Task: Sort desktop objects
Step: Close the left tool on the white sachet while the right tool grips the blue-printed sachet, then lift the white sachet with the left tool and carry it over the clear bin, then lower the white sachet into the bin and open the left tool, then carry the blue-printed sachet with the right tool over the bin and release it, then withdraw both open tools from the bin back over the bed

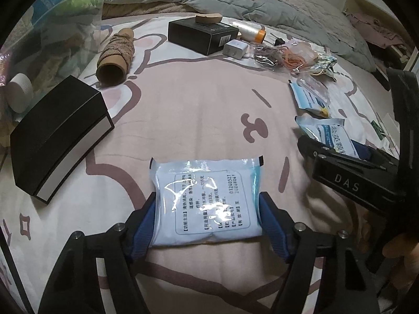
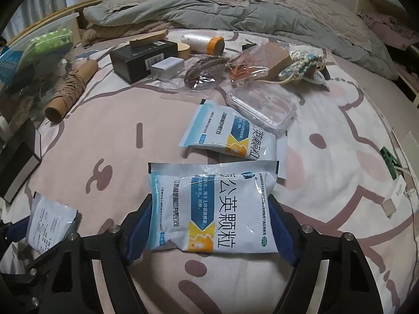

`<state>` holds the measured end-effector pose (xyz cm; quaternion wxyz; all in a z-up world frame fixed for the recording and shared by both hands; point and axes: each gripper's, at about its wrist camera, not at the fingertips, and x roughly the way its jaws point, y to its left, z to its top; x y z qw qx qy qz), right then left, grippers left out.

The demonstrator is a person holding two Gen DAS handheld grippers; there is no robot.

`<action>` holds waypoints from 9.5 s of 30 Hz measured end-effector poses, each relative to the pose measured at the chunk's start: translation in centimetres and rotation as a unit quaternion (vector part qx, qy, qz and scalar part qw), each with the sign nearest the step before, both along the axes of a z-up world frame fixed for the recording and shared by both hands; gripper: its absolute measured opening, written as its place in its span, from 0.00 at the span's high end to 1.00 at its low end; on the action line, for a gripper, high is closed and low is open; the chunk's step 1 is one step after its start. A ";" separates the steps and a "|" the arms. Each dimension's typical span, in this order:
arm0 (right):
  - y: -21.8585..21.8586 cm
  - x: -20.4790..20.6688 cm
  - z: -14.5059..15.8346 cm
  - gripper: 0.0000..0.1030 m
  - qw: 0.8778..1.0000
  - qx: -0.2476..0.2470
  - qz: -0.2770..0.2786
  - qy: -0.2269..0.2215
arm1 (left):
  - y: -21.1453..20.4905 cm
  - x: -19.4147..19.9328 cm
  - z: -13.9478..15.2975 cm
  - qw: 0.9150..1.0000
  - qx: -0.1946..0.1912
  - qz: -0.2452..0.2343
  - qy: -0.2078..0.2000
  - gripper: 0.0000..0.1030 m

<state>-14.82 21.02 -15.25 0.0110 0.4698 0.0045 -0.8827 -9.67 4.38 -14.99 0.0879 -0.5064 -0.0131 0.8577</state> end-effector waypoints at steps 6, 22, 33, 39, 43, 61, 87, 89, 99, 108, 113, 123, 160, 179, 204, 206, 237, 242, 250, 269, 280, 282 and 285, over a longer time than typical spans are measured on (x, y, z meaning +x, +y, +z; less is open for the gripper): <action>-0.1 0.4 0.5 0.23 1.000 -0.002 0.005 0.011 | -0.6 -0.1 0.2 1.000 0.017 0.010 -0.002 0.29; 0.0 2.1 3.3 0.23 0.997 -0.031 0.014 0.064 | -2.7 -0.3 3.9 0.997 0.020 0.028 0.062 0.29; -0.1 2.7 4.6 0.23 0.995 -0.045 0.023 0.089 | -5.3 0.2 10.8 0.984 0.008 0.036 0.172 0.29; -0.5 3.4 6.5 0.23 0.991 -0.064 0.033 0.114 | -7.6 0.3 14.2 0.975 0.007 0.051 0.214 0.29; -1.4 3.9 8.2 0.23 0.987 -0.072 0.045 0.139 | -9.8 -0.1 15.9 0.971 -0.002 0.069 0.229 0.29; -4.5 5.6 12.1 0.23 0.974 -0.126 0.092 0.166 | -25.3 -2.0 21.4 0.947 -0.061 0.195 0.249 0.29; -6.9 5.9 13.9 0.23 0.966 -0.152 0.116 0.172 | -27.8 -8.3 18.1 0.956 -0.286 0.043 0.052 0.29; -6.9 6.0 13.9 0.23 0.966 -0.152 0.116 0.172 | -27.5 -8.7 17.8 0.955 -0.288 0.039 0.051 0.29; -5.7 5.7 13.9 0.23 0.966 -0.164 0.102 0.172 | -29.3 -8.5 18.5 0.980 -0.179 0.058 0.059 0.07; -6.2 5.9 14.2 0.23 0.965 -0.167 0.107 0.174 | -30.3 -6.6 21.5 0.980 -0.158 0.077 0.093 0.03; -6.5 6.1 14.5 0.23 0.963 -0.168 0.111 0.177 | -30.9 -7.6 20.5 0.970 -0.222 0.084 0.050 0.03; -6.0 5.6 14.1 0.23 0.964 -0.172 0.108 0.171 | -30.7 -10.6 17.4 0.958 -0.277 0.077 -0.019 0.00; -4.3 5.6 13.6 0.23 0.964 -0.191 0.092 0.160 | -28.7 -9.0 20.1 0.996 -0.031 0.066 -0.044 0.00; -7.7 5.1 15.1 0.23 0.957 -0.196 0.139 0.161 | -26.6 -8.7 19.7 0.998 0.055 0.041 -0.008 0.00; -28.3 -4.3 22.8 0.23 0.904 -0.030 0.396 0.158 | -30.3 -0.6 19.5 0.978 0.037 0.083 0.186 0.00; -29.4 -4.6 22.8 0.23 0.898 0.001 0.415 0.148 | -30.4 -0.5 19.3 0.978 0.037 0.081 0.191 0.00; -38.6 -5.5 21.9 0.23 0.809 0.258 0.528 0.025 | -33.7 4.4 19.5 0.971 0.030 0.085 0.221 0.00; -38.1 -5.7 20.3 0.15 0.793 0.279 0.542 -0.015 | -33.1 4.6 19.4 0.972 0.023 0.069 0.225 0.00; -38.0 -5.6 21.6 0.00 0.807 0.259 0.530 0.031 | -32.8 4.7 19.4 0.973 0.020 0.060 0.223 0.00; -32.5 -5.2 25.3 0.00 0.881 0.122 0.444 0.113 | -31.8 5.2 21.5 0.970 0.035 0.071 0.230 0.00; -26.3 -2.5 25.1 0.00 0.905 -0.005 0.389 0.174 | -28.3 5.9 23.3 0.965 0.000 0.058 0.255 0.00; -25.2 -1.9 25.1 0.00 0.905 -0.011 0.381 0.188 | -27.6 6.0 23.4 0.964 -0.001 0.057 0.258 0.00; -23.4 -1.0 25.3 0.00 0.905 -0.022 0.371 0.207 | -26.7 5.9 23.6 0.964 -0.001 0.059 0.259 0.00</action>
